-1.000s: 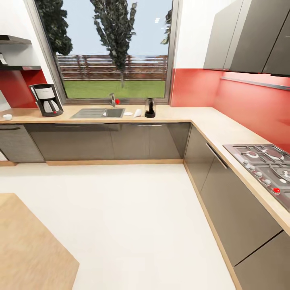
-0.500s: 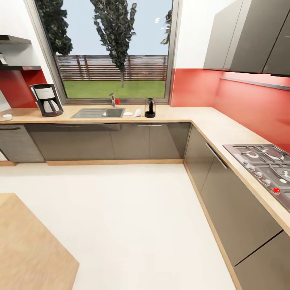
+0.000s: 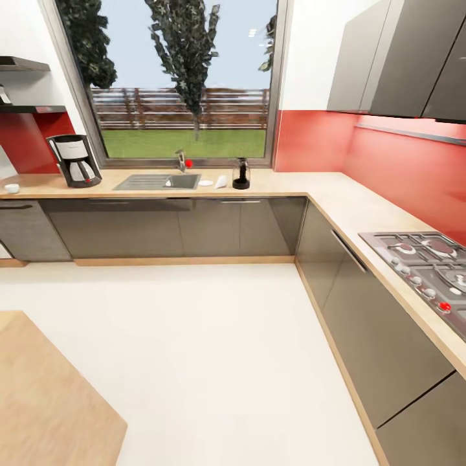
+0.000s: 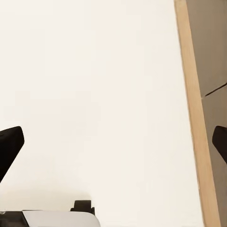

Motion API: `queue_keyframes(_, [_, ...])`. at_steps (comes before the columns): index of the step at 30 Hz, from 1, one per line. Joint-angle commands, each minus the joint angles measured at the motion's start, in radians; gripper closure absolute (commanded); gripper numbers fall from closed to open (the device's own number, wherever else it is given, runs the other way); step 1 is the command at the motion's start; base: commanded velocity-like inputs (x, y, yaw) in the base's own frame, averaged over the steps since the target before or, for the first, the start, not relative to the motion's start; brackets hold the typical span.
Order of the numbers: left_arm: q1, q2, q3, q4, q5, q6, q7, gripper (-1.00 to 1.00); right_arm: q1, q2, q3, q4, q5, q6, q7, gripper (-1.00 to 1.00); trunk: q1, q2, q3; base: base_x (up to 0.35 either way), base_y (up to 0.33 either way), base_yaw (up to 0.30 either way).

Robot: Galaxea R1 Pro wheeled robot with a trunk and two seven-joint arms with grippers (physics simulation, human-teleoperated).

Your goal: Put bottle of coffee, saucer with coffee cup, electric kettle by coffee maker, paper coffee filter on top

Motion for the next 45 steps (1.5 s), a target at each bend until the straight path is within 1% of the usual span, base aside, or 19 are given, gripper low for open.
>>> queue_keyframes(1, [-0.001,0.000,0.002,0.001,0.000,-0.005,0.001,-1.00,-0.001,0.001,-0.004,0.001,0.011,-0.003,0.000,-1.00,0.001,-0.002,-0.002,0.184,0.000,0.000])
queue_keyframes(21, [-0.001,-0.001,0.002,0.002,0.000,-0.010,0.001,-1.00,-0.001,-0.001,-0.004,0.001,0.010,-0.003,-0.001,-1.00,0.001,-0.002,-0.002,0.317,0.000,0.006])
queue_keyframes(35, [-0.001,-0.001,0.001,0.002,0.000,-0.011,0.001,-1.00,-0.001,-0.001,-0.004,0.001,0.009,-0.003,-0.001,-1.00,0.001,-0.002,0.006,0.335,0.000,0.218])
queue_keyframes(45, [-0.001,-0.001,0.001,0.001,0.000,-0.011,0.001,-1.00,-0.001,-0.001,-0.005,0.002,0.009,-0.003,-0.001,-1.00,0.001,-0.002,0.012,0.336,0.000,0.033])
